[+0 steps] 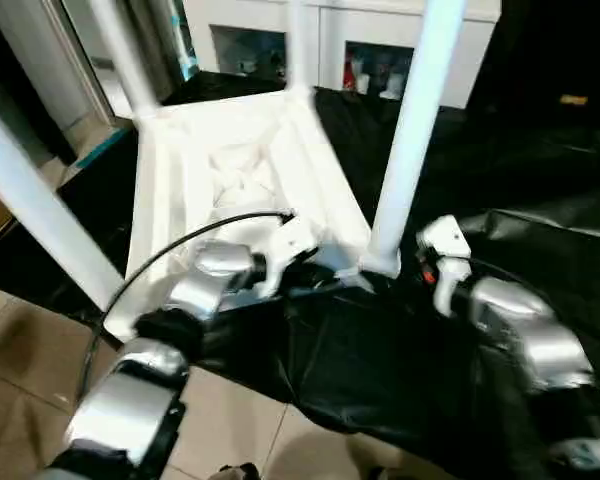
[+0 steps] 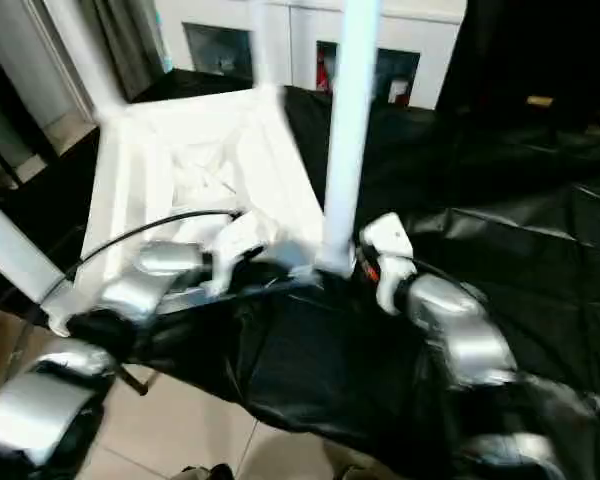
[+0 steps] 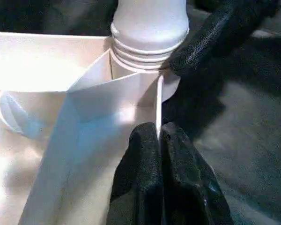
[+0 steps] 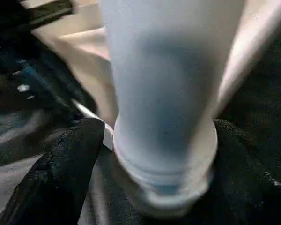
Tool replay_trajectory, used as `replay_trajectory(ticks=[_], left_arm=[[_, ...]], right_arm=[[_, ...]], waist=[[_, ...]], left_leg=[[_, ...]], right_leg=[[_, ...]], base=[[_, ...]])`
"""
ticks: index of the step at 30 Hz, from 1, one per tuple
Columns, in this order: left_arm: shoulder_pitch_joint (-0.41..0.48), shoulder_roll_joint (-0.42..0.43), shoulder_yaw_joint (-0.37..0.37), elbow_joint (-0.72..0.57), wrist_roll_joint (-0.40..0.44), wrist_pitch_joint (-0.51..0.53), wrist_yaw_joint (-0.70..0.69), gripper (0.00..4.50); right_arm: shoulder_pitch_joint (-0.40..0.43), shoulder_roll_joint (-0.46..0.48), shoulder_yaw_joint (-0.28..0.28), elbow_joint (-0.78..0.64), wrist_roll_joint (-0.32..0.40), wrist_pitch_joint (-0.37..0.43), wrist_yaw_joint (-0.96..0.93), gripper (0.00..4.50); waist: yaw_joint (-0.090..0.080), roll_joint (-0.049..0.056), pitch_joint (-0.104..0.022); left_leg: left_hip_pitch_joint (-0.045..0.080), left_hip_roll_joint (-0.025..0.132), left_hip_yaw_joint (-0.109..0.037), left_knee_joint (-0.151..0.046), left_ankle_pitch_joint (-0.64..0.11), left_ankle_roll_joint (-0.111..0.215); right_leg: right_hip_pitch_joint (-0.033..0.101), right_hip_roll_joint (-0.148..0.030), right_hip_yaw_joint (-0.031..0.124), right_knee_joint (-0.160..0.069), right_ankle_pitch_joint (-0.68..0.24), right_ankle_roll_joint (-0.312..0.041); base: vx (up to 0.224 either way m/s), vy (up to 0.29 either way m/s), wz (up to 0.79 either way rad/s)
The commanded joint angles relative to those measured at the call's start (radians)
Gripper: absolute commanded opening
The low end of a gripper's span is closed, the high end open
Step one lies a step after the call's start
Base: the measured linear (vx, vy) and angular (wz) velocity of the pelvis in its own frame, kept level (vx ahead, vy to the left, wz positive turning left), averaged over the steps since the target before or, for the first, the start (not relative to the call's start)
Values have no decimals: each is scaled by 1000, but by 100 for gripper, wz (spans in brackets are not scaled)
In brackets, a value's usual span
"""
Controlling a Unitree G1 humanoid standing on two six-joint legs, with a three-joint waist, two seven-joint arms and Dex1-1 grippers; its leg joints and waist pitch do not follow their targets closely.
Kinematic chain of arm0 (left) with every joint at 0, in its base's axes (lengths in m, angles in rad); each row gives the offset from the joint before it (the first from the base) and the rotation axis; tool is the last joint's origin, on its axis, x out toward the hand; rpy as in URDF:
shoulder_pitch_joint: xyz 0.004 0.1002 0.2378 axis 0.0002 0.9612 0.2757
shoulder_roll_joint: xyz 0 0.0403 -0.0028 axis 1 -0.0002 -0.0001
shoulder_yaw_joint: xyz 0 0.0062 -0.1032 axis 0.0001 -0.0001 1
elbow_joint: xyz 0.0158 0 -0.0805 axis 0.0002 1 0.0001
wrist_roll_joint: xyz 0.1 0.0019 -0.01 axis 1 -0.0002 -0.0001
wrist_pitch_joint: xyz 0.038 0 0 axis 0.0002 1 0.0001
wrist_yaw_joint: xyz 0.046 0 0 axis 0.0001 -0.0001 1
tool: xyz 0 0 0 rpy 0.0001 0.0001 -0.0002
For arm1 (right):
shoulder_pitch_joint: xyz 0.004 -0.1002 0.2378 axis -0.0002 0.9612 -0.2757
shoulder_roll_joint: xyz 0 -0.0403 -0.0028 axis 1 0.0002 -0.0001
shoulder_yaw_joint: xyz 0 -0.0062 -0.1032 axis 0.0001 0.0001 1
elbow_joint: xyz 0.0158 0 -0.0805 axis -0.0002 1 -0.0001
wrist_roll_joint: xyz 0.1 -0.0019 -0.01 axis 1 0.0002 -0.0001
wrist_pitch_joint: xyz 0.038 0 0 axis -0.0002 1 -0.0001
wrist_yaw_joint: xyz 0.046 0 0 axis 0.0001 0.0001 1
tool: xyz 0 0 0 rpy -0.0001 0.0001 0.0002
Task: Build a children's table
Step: Rotate leg to tighten
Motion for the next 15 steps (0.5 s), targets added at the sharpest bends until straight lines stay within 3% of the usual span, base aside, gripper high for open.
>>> replay_trajectory(ticks=[1,6,12,15], left_arm=[[21,-11,-24,-26,-49,-20,-95,0],[28,36,-15,-44,-64,-13,-169,0],[47,52,-10,-79,-79,2,-205,0],[51,52,-8,-81,-82,3,-207,0]], right_arm=[[15,-15,61,-34,27,16,102,379],[26,-104,57,-47,28,-1,207,379],[27,-125,70,-46,38,-9,246,379],[29,-118,73,-53,51,0,250,347]], waist=[[7,-21,-59],[17,-24,-63],[21,-30,-63],[22,-29,-65]], left_leg=[[24,31,-13,-54,-244,106],[25,32,-9,-48,-211,127],[27,33,-11,-50,-239,110],[26,32,-11,-48,-225,112]], right_leg=[[40,-6,5,-59,-131,-265],[44,-6,5,-49,-57,-295],[44,-11,7,-55,-159,-279],[44,-10,7,-54,-148,-277]], base=[[0,0,0],[0,0,0],[0,0,0],[0,0,0]])
